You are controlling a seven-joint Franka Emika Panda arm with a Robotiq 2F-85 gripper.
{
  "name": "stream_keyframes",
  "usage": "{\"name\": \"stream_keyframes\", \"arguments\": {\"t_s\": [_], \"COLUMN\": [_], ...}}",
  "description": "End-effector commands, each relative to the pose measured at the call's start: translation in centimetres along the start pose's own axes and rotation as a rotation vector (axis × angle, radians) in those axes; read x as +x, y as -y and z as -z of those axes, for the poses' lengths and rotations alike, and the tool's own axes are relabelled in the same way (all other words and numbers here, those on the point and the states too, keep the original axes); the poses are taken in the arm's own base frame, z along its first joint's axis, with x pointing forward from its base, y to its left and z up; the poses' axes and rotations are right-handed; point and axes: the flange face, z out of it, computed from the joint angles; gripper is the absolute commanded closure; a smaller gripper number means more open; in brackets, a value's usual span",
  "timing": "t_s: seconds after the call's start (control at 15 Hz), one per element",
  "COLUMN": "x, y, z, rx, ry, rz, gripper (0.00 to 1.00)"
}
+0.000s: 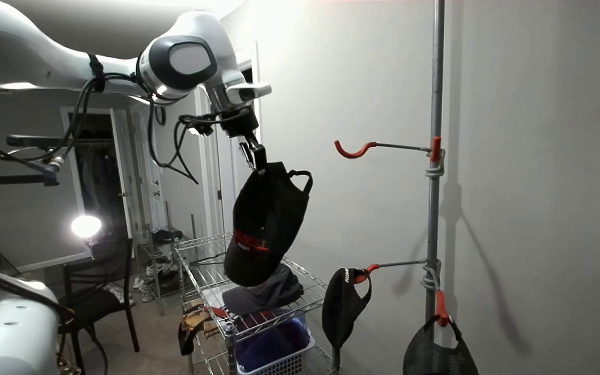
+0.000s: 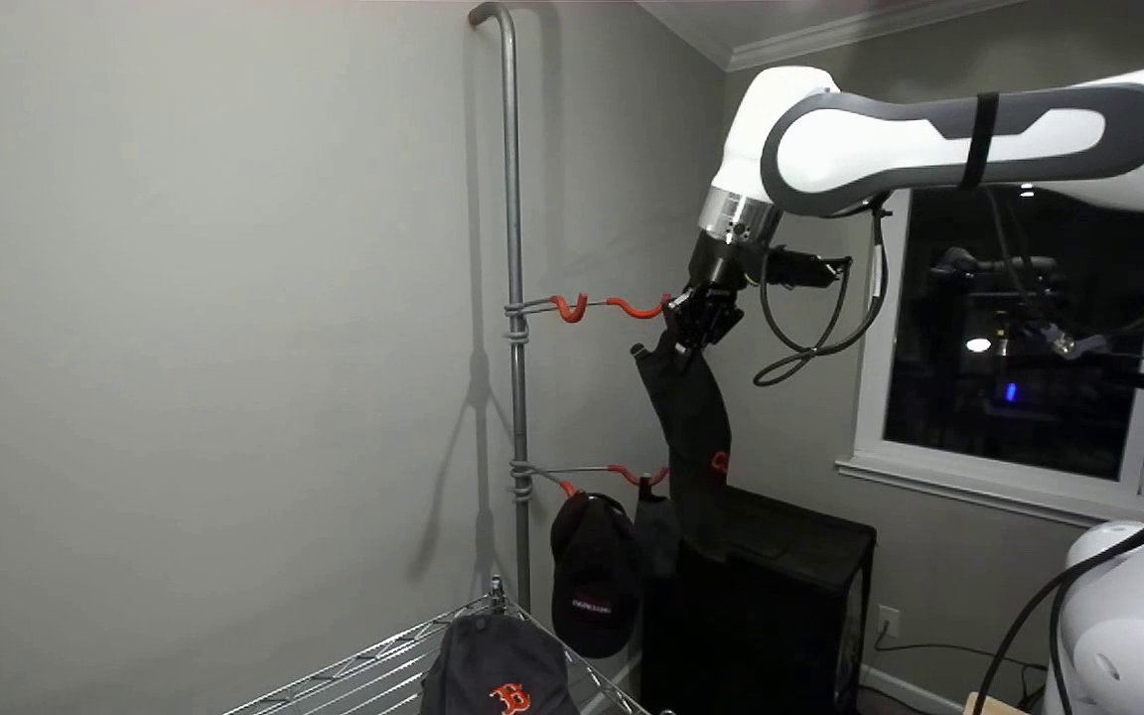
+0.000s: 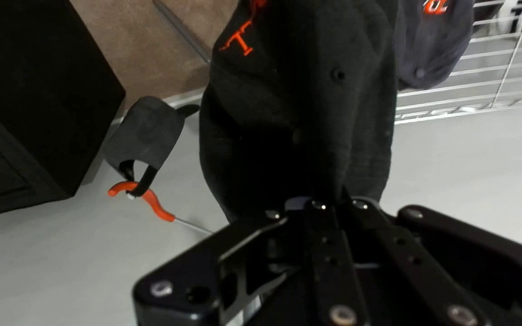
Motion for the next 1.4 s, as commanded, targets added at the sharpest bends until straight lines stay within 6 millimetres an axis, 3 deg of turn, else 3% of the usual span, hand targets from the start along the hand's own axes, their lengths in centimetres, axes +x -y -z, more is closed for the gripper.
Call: {"name": "stream_keyframes", "arguments": {"t_s": [0.0, 0.33, 0.8, 1.33], "x": [-1.4, -2.9, -3.7, -3.9], "y": [2.8, 8.2, 16.6, 22.8], "z": [-0.5, -3.0, -9.3, -15.8], "rx": [0.051, 0.077, 0.035, 0.011], "ry": [0.096, 0.182, 0.257, 0.285], "rz": [0.117, 0.224, 0.311, 0.337], "gripper": [0.96, 0.96, 0.96, 0.96]}}
